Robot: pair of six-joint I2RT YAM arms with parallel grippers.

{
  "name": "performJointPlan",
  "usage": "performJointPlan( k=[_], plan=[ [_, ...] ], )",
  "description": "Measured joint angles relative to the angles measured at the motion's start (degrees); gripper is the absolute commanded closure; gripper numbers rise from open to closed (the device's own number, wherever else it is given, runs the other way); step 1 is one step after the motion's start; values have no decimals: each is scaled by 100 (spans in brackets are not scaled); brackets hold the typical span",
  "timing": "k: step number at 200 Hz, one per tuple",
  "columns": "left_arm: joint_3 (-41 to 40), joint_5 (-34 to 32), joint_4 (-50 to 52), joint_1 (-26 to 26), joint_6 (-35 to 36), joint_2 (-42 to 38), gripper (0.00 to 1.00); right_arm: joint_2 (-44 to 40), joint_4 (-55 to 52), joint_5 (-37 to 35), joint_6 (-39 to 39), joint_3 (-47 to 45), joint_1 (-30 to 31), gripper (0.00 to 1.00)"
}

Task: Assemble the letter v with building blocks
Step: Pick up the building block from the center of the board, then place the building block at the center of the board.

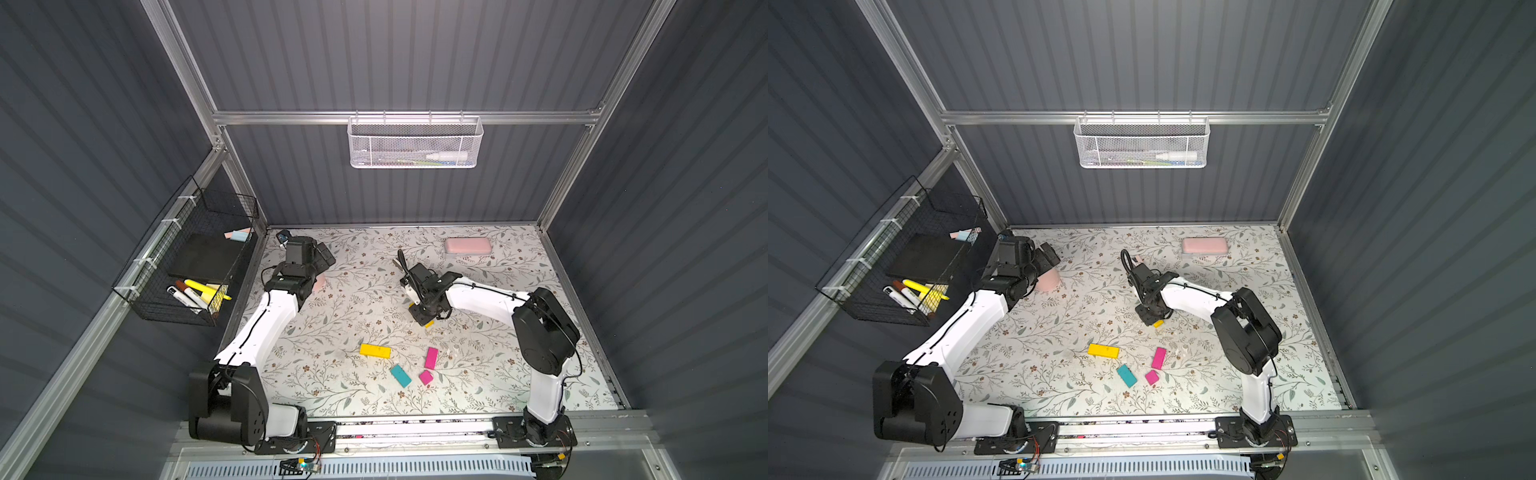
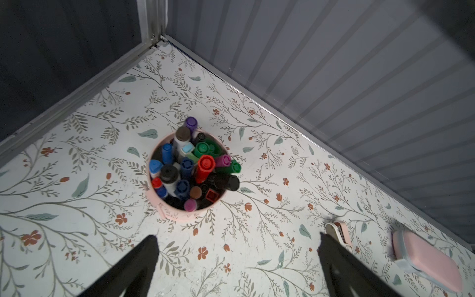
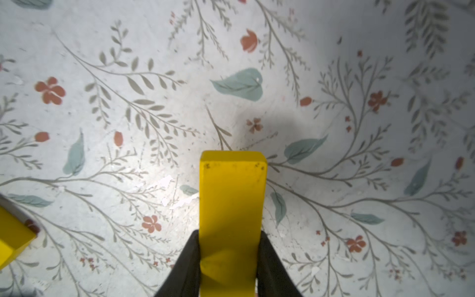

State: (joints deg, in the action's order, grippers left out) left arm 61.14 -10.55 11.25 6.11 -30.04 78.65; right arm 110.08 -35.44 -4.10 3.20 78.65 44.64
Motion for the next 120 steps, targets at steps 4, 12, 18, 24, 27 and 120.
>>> performJointPlan(
  k=[4, 12, 18, 24, 27, 120],
  plan=[
    [-4, -28, 2, -35, -9, -15, 1, 0, 0, 0, 42, 37, 13, 82],
    [-28, -81, -9, -125, -39, -63, 0, 13, -20, 0, 125, 129, 48, 82],
    [-61, -114, -13, -188, -52, -103, 1, 39, -33, -2, 186, 216, 81, 82],
    [-92, -138, -11, -243, -68, -133, 0, 85, -46, -7, 256, 321, 120, 82],
    [-101, -149, -4, -264, -81, -146, 0, 107, -55, -7, 278, 365, 136, 82],
    [-129, -236, 42, -396, -175, -166, 1, 1390, -339, -68, 920, 1843, 518, 81]
  ],
)
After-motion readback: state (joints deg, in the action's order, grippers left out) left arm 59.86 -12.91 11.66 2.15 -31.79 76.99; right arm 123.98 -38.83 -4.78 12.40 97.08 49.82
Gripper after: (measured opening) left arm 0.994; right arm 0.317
